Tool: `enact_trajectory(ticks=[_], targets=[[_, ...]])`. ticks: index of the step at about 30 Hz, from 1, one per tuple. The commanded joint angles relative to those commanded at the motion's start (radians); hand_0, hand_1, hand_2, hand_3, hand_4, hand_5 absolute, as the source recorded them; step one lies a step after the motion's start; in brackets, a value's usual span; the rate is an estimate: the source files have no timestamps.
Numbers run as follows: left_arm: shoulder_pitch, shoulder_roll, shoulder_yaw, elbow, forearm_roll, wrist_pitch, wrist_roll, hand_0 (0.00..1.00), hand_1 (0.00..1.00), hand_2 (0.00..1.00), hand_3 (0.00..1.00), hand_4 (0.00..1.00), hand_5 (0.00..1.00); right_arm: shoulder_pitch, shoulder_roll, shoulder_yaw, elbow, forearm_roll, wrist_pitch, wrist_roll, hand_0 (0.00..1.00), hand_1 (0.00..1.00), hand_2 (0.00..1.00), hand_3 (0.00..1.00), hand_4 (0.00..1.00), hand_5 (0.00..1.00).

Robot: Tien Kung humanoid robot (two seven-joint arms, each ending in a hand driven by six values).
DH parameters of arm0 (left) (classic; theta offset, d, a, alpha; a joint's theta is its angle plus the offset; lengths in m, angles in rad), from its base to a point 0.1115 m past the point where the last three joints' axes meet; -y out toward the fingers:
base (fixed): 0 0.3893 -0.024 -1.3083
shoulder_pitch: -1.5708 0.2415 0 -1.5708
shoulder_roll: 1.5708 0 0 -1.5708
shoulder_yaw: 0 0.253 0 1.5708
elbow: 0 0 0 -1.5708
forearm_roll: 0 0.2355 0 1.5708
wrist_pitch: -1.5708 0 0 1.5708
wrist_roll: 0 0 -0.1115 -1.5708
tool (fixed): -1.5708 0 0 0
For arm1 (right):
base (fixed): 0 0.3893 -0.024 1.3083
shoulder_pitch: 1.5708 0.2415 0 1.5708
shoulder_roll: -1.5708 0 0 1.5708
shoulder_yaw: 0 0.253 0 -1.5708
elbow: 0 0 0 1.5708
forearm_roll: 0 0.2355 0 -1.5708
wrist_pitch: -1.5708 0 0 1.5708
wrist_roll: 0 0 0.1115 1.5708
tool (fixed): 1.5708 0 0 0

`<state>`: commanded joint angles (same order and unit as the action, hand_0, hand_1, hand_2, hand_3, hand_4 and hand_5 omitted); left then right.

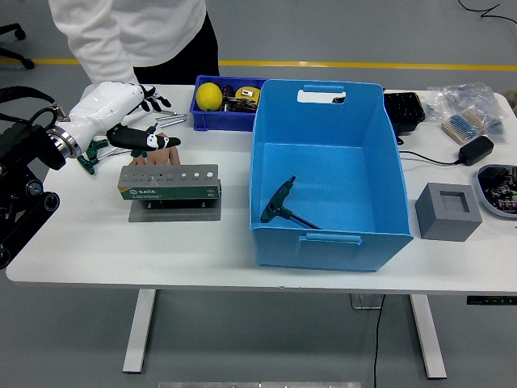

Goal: Lift tool from toolbox,place it in box,lift tool from toolbox,place it in box

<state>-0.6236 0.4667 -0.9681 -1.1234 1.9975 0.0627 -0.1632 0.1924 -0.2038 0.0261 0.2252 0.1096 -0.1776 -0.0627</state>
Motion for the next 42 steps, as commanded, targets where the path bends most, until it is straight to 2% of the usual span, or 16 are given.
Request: enact_trajectory(ticks=[16, 29, 35, 38, 42], targets=[[0.039, 0.003, -0.05, -0.031, -0.009, -0.016, 0.012, 0.524, 0.565, 0.628, 0.689, 0.957, 0.712, 0.002, 0.001, 0.0, -0.001, -0.002, 0.0, -0.001, 0.701, 0.692, 0.732, 0.597, 0.829, 0.723], [0.045, 0.007, -0.039, -0.047, -0.026, -0.084, 0.068, 0.514, 0.553, 0.626, 0.7, 0.956, 0.717, 0.002, 0.001, 0.003, 0.0, -0.009, -0.001, -0.002, 0.703, 0.693, 0.732, 0.597, 0.83, 0.724], [0.039, 0.011, -0.029, -0.055, -0.028, -0.053, 0.046, 0.513, 0.554, 0.622, 0.7, 0.959, 0.724, 0.001, 0.003, 0.005, 0.0, -0.013, -0.001, -0.003, 0.703, 0.694, 0.732, 0.597, 0.83, 0.724], [0.019, 0.014, -0.007, -0.039, -0.018, -0.033, 0.03, 0.526, 0.575, 0.637, 0.702, 0.959, 0.721, 0.004, 0.003, 0.008, 0.0, -0.02, -0.001, -0.005, 0.701, 0.693, 0.732, 0.597, 0.83, 0.724], [-0.01, 0.017, 0.032, -0.02, 0.012, -0.031, 0.03, 0.526, 0.575, 0.637, 0.702, 0.959, 0.721, 0.008, 0.003, 0.003, 0.0, -0.016, -0.001, -0.003, 0.701, 0.693, 0.732, 0.597, 0.83, 0.724]])
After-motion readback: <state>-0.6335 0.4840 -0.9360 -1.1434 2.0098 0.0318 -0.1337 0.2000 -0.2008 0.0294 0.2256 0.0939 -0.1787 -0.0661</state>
